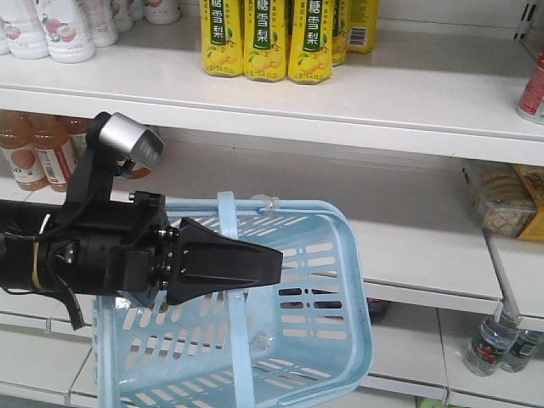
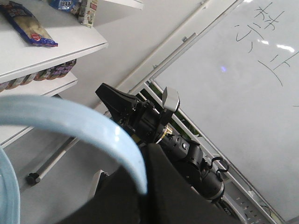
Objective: Place coke in basket with both arms
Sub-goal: 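Turn and drive the base to the shelf with the red Coca-Cola bottle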
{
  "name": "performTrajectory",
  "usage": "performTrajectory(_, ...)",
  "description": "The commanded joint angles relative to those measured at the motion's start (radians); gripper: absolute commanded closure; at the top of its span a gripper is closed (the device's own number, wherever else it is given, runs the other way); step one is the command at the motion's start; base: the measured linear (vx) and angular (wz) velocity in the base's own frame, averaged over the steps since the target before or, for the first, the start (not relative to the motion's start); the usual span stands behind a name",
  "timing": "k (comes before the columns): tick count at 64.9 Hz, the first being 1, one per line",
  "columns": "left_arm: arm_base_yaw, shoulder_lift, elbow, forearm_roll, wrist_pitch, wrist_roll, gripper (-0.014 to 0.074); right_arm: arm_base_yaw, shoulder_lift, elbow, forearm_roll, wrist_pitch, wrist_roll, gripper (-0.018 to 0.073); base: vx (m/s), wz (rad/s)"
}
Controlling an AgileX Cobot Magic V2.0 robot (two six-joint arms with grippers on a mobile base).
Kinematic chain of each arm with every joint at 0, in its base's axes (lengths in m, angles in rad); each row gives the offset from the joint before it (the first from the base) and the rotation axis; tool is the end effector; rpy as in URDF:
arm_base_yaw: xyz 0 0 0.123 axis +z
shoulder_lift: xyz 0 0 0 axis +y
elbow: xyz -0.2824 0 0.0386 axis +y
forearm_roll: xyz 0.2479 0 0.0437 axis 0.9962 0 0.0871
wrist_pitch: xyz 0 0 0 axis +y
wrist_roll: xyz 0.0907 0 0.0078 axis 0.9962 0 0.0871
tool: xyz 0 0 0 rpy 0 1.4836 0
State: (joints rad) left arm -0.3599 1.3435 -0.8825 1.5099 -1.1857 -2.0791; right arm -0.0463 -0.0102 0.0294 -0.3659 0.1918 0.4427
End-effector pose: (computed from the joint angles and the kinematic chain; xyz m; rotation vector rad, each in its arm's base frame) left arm 0.2036 -0.1666 0.3279 0.6661 1.9062 -1.7380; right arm 0.0558 -0.0088 0.1874 0.1598 1.6744 -0.0298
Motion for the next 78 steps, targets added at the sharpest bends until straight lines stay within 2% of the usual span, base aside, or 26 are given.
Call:
performTrajectory(1,-0.003,-0.034,-0.022,-0.09,-0.194,0.002,0.0603,-0.001,-0.019,0.01,-0.014,-0.065,-0.004,0.0564,0.08,0.1)
performTrajectory(28,-0.003,-0.034,-0.022,-0.09,-0.194,0.002,0.0603,-0.001,-0.019,0.01,-0.014,-0.065,-0.004,0.0564,0.07,-0.04)
performTrajectory(78,-0.003,-0.034,-0.022,-0.09,-0.194,0.002,0.0603,-0.001,-0.019,0.01,-0.014,-0.067,-0.004,0.0564,0.08,-0.19)
